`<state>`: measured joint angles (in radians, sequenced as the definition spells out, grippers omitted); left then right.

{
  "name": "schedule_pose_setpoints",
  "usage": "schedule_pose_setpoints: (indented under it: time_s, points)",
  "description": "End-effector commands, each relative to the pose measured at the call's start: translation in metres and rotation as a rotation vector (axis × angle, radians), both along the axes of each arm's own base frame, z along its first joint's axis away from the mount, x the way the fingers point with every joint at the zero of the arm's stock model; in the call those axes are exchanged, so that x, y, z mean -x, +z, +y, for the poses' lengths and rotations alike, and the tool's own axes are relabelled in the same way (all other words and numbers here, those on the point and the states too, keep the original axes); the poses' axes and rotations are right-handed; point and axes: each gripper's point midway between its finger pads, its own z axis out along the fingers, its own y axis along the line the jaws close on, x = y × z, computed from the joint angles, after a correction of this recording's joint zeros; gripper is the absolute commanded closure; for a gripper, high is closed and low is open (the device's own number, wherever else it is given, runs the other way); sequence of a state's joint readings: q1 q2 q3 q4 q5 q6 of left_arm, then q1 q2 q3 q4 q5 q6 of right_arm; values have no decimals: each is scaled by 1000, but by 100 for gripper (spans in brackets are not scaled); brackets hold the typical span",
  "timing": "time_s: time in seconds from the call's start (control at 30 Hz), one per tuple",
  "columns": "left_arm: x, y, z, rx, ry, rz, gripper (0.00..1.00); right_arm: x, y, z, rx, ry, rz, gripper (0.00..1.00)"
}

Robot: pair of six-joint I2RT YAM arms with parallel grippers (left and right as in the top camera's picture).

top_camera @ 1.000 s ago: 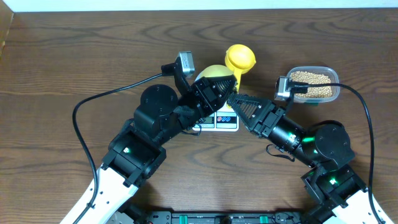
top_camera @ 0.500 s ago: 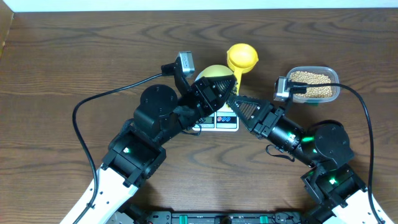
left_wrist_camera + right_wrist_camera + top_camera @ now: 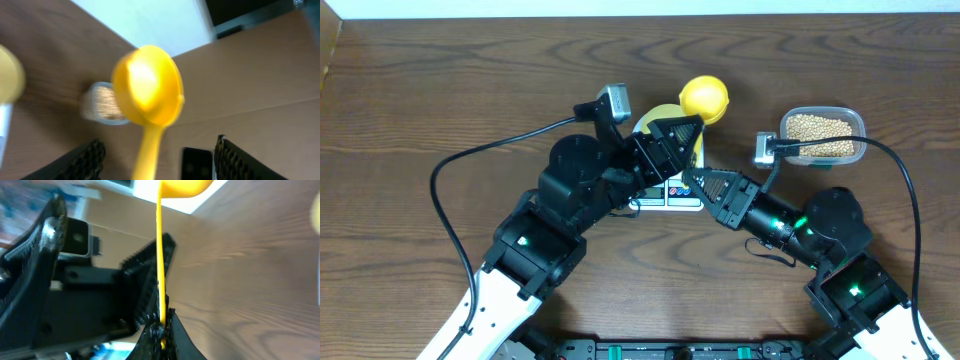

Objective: Scoop item into bowl and weigh 50g on scale
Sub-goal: 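Bring the scoop above the scale and grasp its handle with the right gripper, then release the scoop from the left gripper, keeping it in the right gripper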

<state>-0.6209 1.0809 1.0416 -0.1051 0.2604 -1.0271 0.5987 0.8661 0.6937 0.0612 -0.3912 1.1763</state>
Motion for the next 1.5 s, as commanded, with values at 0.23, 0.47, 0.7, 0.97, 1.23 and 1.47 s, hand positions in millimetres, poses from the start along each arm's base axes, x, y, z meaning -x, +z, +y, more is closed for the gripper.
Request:
schedule_pose_setpoints:
  time_s: [0.23,0.47,0.7,0.97,1.23,1.47]
  points:
    - [-25,-44,57,-382,211,-62,27,19,-26,3,271,157,-217,98]
    - [-27,-56,57,-457,183,-68,34,28,-42,2,398,233,-309,98]
    - [-27,-77,48,-528,106,-55,35,35,-48,5,429,268,-328,99]
    - [-25,-89,36,-592,-3,-89,47,36,-48,5,429,272,-328,99]
    - [-25,-89,36,-597,-6,-95,74,36,-48,5,429,271,-328,99]
    - [-25,-86,36,-553,19,-68,93,36,-48,5,419,265,-311,97]
